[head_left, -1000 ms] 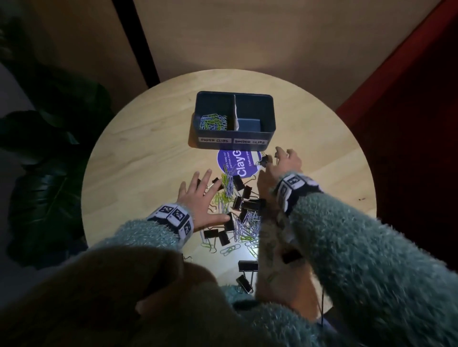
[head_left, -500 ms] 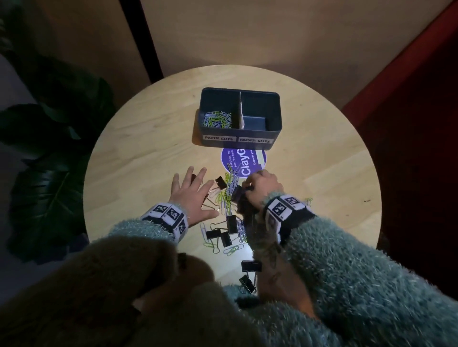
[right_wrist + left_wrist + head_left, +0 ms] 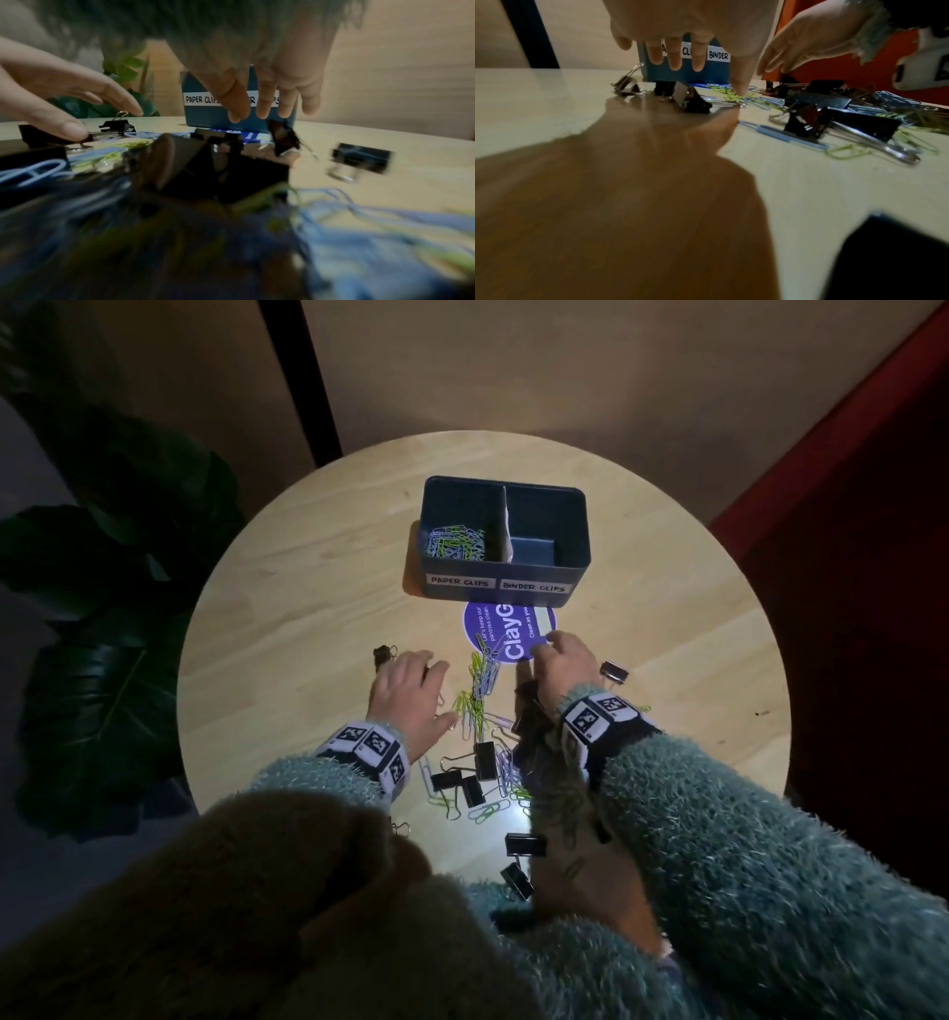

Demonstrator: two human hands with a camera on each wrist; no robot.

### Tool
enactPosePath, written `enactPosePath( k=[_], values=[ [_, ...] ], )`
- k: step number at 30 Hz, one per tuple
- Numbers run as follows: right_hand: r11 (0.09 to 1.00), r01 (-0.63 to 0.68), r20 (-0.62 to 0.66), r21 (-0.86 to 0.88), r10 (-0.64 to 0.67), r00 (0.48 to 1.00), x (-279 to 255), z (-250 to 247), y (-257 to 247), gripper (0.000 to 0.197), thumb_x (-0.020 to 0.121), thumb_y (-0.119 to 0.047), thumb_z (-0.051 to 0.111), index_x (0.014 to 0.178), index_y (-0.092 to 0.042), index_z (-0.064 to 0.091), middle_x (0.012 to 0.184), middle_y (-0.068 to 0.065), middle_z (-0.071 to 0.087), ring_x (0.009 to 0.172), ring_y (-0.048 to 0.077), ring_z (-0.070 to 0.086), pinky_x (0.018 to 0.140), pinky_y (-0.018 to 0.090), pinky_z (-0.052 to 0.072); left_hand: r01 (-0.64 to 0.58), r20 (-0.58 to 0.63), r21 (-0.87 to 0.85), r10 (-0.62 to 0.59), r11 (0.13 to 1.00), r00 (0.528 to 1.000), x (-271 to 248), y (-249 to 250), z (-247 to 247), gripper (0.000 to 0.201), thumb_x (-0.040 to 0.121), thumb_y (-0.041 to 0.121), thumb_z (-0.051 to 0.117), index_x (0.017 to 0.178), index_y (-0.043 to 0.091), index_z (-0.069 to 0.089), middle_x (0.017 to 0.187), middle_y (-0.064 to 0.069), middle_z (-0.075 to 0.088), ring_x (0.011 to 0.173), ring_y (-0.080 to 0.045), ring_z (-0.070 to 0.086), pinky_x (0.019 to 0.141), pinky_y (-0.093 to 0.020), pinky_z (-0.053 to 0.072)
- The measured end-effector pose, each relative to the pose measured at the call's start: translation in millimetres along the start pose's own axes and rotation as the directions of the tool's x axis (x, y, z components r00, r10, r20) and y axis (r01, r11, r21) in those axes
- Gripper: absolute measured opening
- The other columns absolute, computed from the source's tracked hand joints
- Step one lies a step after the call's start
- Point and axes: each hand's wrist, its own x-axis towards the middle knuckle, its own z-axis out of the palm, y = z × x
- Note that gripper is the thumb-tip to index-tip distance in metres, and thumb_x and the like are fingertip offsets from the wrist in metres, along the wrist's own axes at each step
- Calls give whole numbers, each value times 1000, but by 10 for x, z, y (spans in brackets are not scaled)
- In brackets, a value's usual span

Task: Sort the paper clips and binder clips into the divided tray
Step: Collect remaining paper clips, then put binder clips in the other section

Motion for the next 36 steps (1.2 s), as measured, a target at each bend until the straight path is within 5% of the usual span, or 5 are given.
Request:
enactPosePath(
  k=[9, 16, 25, 31, 36],
  values=[
    [959, 238, 372, -157, -165, 913, 13, -6, -514, 70, 76, -48, 68, 136, -30, 36, 149, 1, 24, 134, 29, 26, 105, 49, 37, 148, 146, -256, -113, 955, 983, 14, 267, 119, 72, 78, 37, 73, 134, 11, 36, 133, -7, 42, 125, -22, 42, 104, -39, 41],
    [980, 200, 307, 9, -193, 932, -63, 121, -493, 52, 75, -22, 74, 123, -14, 58, 120, 10, 49, 113, 27, 50, 97, 34, 43, 145, 160, -208, -113, 967, 981, 31, 225, 115, 49, 85, 37, 65, 124, 12, 50, 123, -7, 52, 118, -24, 47, 99, -40, 42],
    [896, -137, 279, 423, 15, 960, -154, 106, -327, 19, 77, -9, 73, 97, -10, 73, 101, 7, 72, 88, 17, 63, 90, 27, 49, 80, 158, -292, -34, 953, 987, 82, 326, 122, 54, 89, 1, 55, 140, 12, 40, 136, -11, 44, 130, -27, 37, 110, -35, 32],
    [731, -287, 314, 620, 104, 944, -124, 75, -193, 7, 76, -6, 73, 78, -12, 71, 84, 9, 73, 76, 25, 67, 85, 43, 56, 135, 261, -263, -64, 955, 963, 107, 269, 57, 25, 93, 3, 50, 117, 3, 55, 118, -15, 55, 110, -28, 52, 92, -33, 41],
    [628, -289, 304, 723, 86, 949, -106, -154, -203, 5, 82, -4, 68, 84, -7, 69, 76, 2, 66, 61, 12, 61, 58, 21, 54, 199, 263, -403, -95, 893, 960, 153, 222, -92, 17, 95, 7, 48, 106, 2, 60, 108, -14, 61, 90, -24, 60, 74, -31, 51]
  ],
)
